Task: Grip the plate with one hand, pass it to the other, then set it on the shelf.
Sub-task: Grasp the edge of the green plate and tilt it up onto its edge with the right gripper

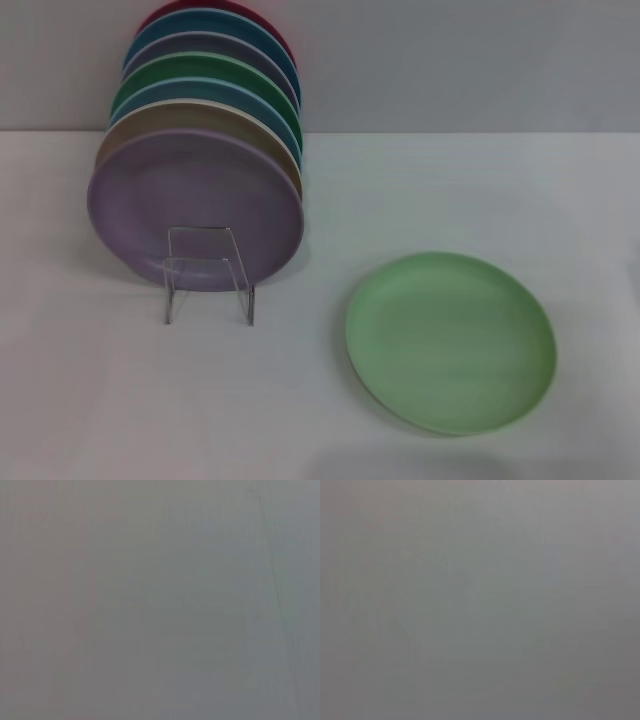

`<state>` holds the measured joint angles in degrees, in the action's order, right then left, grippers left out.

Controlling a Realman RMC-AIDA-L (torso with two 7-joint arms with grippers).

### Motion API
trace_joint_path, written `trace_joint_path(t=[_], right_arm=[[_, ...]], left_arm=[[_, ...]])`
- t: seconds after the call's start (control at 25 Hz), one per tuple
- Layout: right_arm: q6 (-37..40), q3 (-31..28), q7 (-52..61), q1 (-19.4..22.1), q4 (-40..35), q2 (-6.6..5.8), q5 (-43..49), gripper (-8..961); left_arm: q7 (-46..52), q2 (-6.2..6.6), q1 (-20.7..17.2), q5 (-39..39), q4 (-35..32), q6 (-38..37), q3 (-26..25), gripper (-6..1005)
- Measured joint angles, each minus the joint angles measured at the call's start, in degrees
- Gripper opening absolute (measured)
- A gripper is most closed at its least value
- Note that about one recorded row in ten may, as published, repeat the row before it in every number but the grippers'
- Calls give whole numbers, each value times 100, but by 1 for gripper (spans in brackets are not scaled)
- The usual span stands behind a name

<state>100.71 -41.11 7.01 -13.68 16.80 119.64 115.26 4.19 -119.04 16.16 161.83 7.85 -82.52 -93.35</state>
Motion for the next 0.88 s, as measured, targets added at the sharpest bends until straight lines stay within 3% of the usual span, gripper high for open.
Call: trace_joint_path(t=[0.4, 0.56, 0.68, 0.88], right_arm=[[474, 668, -10, -20, 46, -19, 3, 716], [-11, 545, 7, -32, 558, -93, -31, 716], [-903, 365, -255, -86, 1275, -366, 1, 715], [-3009, 16, -1115, -67, 3563, -1367, 15, 714]], left_arm=[[-21, 8, -14, -5, 4, -5, 1, 795], [-41, 12, -16, -8, 5, 28, -30, 794], [-43, 15, -12, -11, 14, 28, -28, 794], [-46, 22, -9, -13, 23, 5, -14, 794]])
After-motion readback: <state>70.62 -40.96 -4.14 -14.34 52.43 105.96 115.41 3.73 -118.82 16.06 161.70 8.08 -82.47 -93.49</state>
